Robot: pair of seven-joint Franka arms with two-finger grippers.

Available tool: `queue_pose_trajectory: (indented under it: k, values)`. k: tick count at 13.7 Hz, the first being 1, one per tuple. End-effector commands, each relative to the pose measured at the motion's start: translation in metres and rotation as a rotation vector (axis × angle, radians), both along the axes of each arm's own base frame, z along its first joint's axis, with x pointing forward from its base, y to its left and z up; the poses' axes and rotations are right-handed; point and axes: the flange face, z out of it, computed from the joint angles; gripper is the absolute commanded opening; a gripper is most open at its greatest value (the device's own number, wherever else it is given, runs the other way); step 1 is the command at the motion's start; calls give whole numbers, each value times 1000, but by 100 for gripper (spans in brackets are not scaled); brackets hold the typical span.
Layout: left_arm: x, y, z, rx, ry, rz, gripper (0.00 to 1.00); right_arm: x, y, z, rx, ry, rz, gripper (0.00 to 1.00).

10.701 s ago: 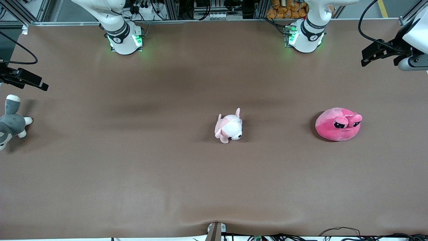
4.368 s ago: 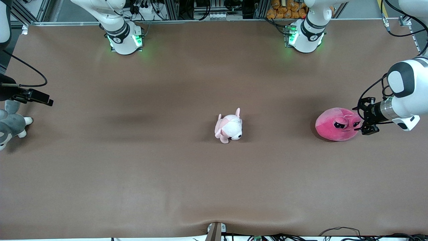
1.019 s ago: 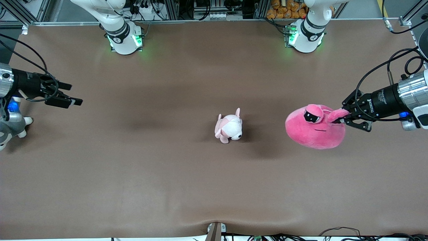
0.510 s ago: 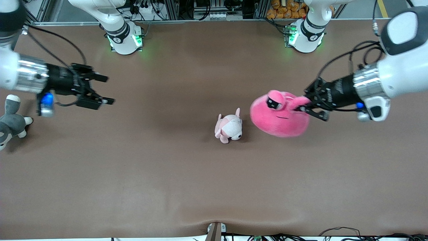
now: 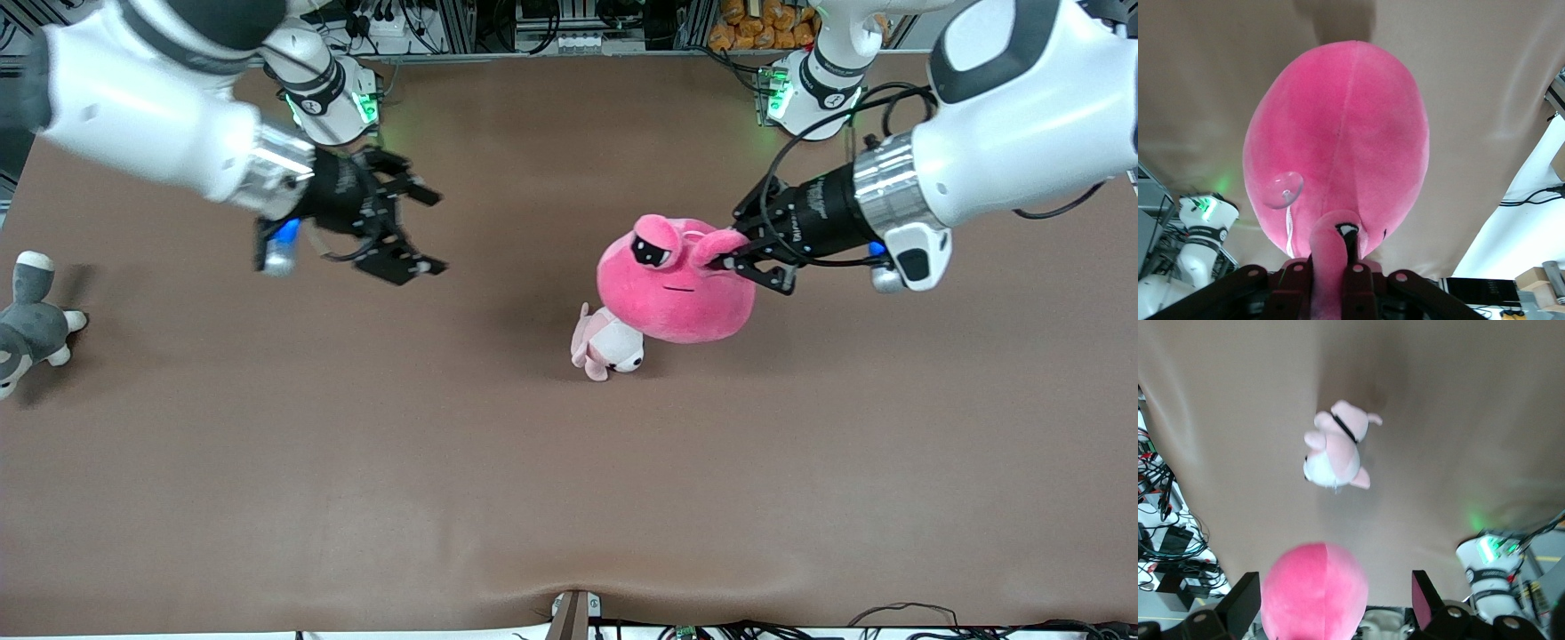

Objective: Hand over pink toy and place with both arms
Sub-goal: 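Carry the plush to the middle while the right gripper reaches toward it, then close the right gripper on the plush beside the left gripper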

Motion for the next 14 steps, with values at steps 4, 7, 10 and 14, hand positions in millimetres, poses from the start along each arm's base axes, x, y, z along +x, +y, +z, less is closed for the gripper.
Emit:
queue_pose_trajectory:
  k: [4, 7, 10, 14]
  values:
    - [-1, -21, 16, -139, 94, 80, 0, -16, 78, 16, 77, 43, -211, 100]
    - [-7, -40, 18, -148, 111, 109, 0, -17, 107, 27, 97, 64, -234, 100]
    - [-15, -63, 15, -147, 127, 117, 0, -7, 121, 27, 127, 56, -307, 100]
    - [-18, -75, 10, -146, 130, 107, 0, -10, 132, 14, 62, 3, -270, 40]
